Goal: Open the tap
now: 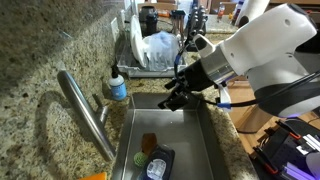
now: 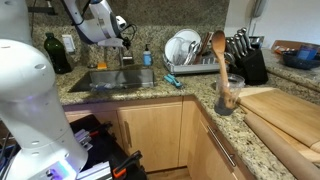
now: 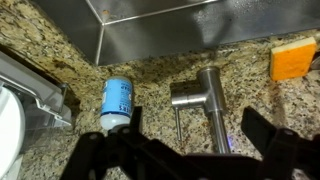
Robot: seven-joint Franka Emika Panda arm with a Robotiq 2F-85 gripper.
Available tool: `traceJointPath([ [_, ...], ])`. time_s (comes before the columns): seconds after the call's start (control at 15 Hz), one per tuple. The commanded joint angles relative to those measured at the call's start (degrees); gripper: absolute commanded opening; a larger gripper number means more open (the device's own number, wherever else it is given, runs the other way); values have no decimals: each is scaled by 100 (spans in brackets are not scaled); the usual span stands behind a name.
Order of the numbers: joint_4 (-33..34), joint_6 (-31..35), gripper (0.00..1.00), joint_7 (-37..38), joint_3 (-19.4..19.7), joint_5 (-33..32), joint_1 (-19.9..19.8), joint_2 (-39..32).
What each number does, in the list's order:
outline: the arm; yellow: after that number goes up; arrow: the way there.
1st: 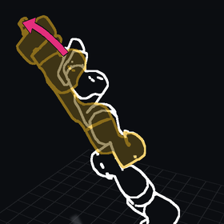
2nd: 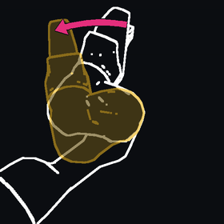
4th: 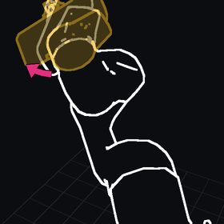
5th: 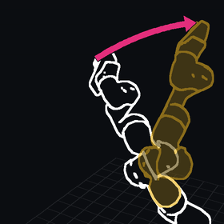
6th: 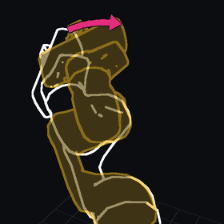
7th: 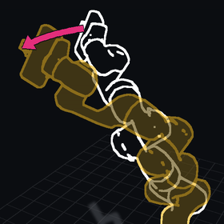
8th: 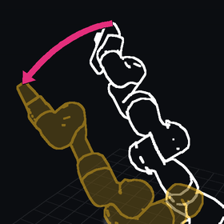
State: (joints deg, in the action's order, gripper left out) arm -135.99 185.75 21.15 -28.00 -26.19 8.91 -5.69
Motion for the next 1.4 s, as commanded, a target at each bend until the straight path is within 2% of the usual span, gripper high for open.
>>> traceJointPath([
  [0.0,277,-285,100,-63,702,-308,406,-128],
  [0.07,507,-180,100,39,1057,-682,631,-314],
  [0.27,1235,7,100,289,1533,-1070,1288,-1050],
  [0.33,1427,-5,100,314,1526,-1009,1436,-1325],
  [0.47,1685,-257,100,104,808,-663,1265,-2005],
  [0.6,2096,-518,100,202,1031,-751,1710,-2482],
  [0.67,1581,-272,100,231,1010,-790,1528,-1961],
  [0.87,1998,-344,100,232,1016,-788,1732,-2528],
  [0.93,1984,-255,100,410,1564,-902,2126,-2341],
  [1.0,2179,235,100,657,2263,-1053,2595,-2375],
  [1.07,2408,579,100,651,2571,-997,2766,-2570],
  [1.2,2738,1259,100,631,3484,-536,3425,-2817],
  [1.33,2958,1966,100,536,3984,82,3742,-3086],
])
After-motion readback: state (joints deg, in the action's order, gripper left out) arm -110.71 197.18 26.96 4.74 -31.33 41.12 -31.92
